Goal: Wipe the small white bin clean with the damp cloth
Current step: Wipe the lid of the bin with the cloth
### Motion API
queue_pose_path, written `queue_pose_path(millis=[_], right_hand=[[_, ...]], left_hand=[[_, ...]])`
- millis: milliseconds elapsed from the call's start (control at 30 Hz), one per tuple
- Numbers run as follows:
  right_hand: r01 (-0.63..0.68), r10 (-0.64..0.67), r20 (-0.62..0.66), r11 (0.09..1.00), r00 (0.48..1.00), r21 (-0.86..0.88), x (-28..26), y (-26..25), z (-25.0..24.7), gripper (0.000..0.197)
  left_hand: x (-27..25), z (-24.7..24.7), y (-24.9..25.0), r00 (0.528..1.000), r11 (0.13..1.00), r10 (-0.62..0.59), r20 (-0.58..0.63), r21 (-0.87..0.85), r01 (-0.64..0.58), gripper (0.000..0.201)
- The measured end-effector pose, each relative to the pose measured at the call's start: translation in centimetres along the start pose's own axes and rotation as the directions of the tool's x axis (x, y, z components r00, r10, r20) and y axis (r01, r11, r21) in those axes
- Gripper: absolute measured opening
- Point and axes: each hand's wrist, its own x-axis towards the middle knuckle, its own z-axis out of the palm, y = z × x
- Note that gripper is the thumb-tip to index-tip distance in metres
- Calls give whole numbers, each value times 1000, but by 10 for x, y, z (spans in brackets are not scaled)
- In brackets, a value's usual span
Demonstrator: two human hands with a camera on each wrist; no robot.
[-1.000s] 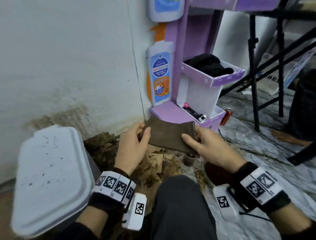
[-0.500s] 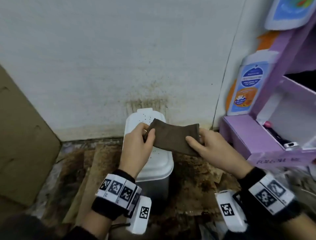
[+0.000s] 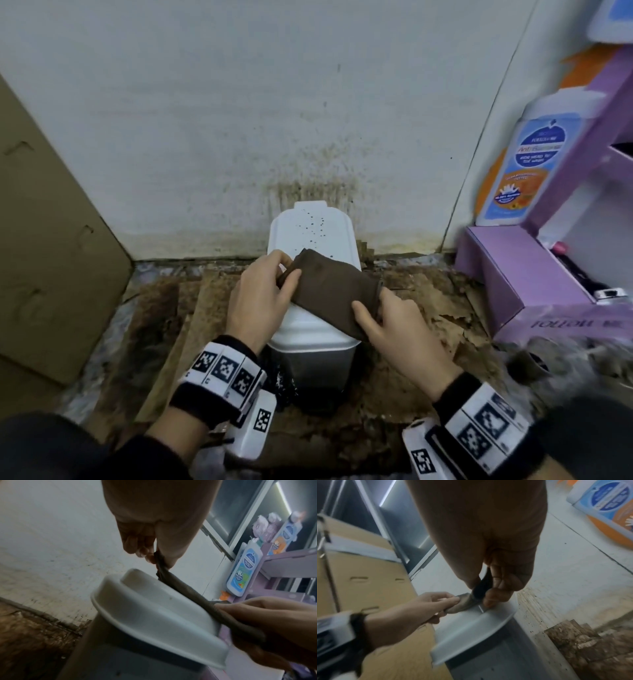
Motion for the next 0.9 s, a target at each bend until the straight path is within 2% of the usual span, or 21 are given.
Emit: queue_pose_path(millis=[67, 133, 200, 233, 300, 333, 400, 433, 500, 600, 700, 800, 900], right_hand=[[-53, 58, 36, 990, 998, -127, -6, -8, -2, 44], [-90, 105, 18, 915, 994, -392, -16, -15, -6, 58], [-80, 22, -101, 788, 995, -611, -20, -21, -8, 66], [-87, -37, -174, 754, 984, -651, -19, -23, -9, 65], [-52, -142, -259, 782, 955, -621, -9, -26, -7, 58], [28, -187, -222, 823, 957, -568, -1, -25, -5, 52], [263, -316, -41, 849, 948, -459, 16, -25, 8, 47], [345, -360, 45, 841, 932, -417, 22, -24, 18, 52], [411, -386, 144, 824, 911, -390, 30, -21, 38, 65], [366, -352, 121, 801, 928, -474, 32, -15, 57, 69], [266, -304, -9, 846, 953, -462, 25, -17, 65, 65], [180, -251, -104, 875, 962, -450, 15, -18, 72, 63], [171, -235, -93, 880, 968, -443, 17, -17, 71, 63]], left_hand=[[7, 1, -5, 999, 999, 50, 18, 13, -50, 9], [14, 1, -8, 994, 995, 97, 48, 31, -99, 9], [23, 2, -10, 989, 991, 128, 79, 35, -131, 10], [28, 3, -11, 985, 988, 147, 89, 37, -151, 11], [39, 7, -13, 978, 982, 180, 109, 47, -186, 12], [44, 9, -13, 975, 980, 189, 119, 43, -195, 12], [52, 14, -13, 968, 976, 215, 131, 14, -218, 13], [55, 16, -14, 966, 974, 222, 134, 1, -224, 14], [58, 17, -16, 966, 975, 221, 135, 5, -223, 17], [49, 13, -24, 978, 983, 182, 101, 2, -183, 29], [26, 8, -34, 996, 996, 27, 84, -87, -19, 36], [0, 10, -41, 983, 965, -80, 165, -233, 118, 43], [-16, 17, -48, 963, 943, -64, 263, -301, 145, 69]])
